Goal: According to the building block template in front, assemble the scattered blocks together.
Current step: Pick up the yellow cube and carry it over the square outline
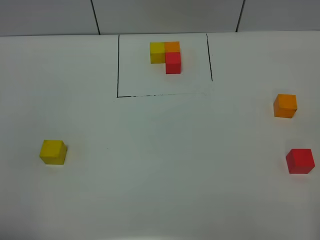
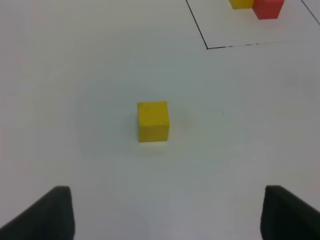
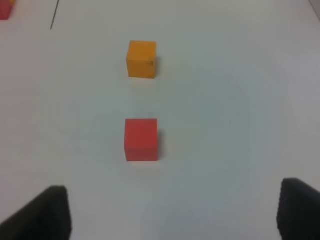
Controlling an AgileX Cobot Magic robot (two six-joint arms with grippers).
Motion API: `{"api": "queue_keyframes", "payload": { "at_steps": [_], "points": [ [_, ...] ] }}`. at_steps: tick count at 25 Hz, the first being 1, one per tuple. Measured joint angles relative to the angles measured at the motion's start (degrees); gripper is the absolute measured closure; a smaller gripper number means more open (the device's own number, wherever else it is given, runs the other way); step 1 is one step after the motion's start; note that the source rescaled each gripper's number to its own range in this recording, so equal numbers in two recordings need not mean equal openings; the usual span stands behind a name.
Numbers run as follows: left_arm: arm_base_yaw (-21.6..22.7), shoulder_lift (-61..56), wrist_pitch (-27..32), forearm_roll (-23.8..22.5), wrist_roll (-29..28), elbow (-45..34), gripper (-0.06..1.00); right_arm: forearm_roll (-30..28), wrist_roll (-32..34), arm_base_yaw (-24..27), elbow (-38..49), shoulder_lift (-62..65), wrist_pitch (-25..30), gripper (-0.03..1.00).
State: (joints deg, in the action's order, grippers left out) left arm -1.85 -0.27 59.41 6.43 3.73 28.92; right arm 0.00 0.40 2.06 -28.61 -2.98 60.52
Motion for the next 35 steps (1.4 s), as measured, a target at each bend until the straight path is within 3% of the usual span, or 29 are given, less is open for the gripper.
{"api": "queue_keyframes", "payload": {
  "at_steps": [10,16,21,35],
  "points": [
    [0.0,0.0,0.0,0.0,0.0,0.0,0.24,0.0,0.0,0.0,0.0,0.0,0.0,0.21],
    [0.0,5.4,-0.3,-0.4,0.0,0.2,0.02,0.0,0.0,0.0,0.0,0.0,0.0,0.21],
    [0.0,18.1,-4.9,-2.9,0.0,3.5,-0.06,0.0,0.0,0.0,0.0,0.0,0.0,0.21],
    [0.0,68.3,-10.8,-2.9,-1.3,20.4,-0.06,0.0,0.0,0.0,0.0,0.0,0.0,0.21]
  ]
}}
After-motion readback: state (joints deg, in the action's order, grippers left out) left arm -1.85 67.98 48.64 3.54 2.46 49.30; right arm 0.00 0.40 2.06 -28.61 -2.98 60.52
